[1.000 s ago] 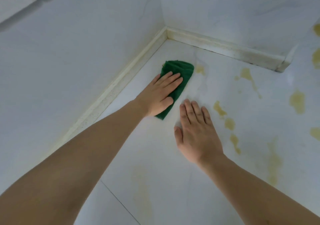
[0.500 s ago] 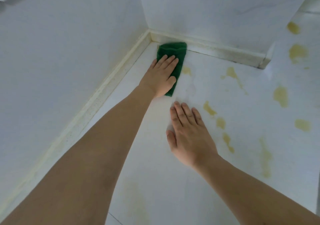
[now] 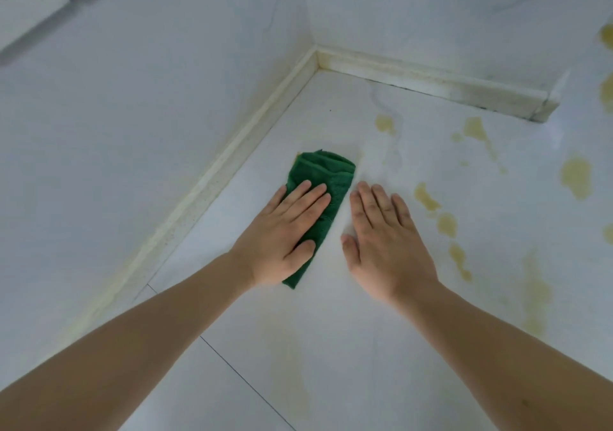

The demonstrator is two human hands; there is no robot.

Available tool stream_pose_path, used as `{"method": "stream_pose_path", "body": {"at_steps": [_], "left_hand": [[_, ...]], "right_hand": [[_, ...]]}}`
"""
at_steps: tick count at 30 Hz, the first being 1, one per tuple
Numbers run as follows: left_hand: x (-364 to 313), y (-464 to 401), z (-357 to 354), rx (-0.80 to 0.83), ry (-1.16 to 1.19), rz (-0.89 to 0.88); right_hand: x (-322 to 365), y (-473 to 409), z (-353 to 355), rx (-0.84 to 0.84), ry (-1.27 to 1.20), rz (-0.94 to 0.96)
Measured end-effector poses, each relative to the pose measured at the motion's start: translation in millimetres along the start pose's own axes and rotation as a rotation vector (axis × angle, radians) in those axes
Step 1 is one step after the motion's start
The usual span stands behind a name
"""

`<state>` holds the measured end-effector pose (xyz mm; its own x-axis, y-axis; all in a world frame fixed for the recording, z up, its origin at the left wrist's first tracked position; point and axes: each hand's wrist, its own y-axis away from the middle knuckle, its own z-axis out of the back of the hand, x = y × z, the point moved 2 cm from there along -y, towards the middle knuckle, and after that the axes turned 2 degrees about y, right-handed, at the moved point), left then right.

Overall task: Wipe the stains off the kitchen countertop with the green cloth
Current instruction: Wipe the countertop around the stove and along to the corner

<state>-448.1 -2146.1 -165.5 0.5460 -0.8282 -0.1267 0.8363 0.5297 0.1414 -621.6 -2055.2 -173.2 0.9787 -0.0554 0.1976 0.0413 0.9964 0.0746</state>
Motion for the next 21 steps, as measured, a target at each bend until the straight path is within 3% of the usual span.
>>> {"method": "stream_pose_path", "body": {"at_steps": [11, 17, 21], "left_hand": [[26.1, -132.4, 29.4, 0.008, -0.065, -0.110], [21.2, -223.4, 40.9, -0.078, -0.022, 0.074], [18.8, -217.0, 38.7, -0.087, -0.003, 0.090]], "right_hand": [[0.8, -1.7, -3.5, -0.043, -0.055, -0.002], [-0.5, -3.3, -8.4, -0.106, -0.056, -0.017], [-1.2, -2.5, -7.7, -0.100, -0.020, -0.012]]}}
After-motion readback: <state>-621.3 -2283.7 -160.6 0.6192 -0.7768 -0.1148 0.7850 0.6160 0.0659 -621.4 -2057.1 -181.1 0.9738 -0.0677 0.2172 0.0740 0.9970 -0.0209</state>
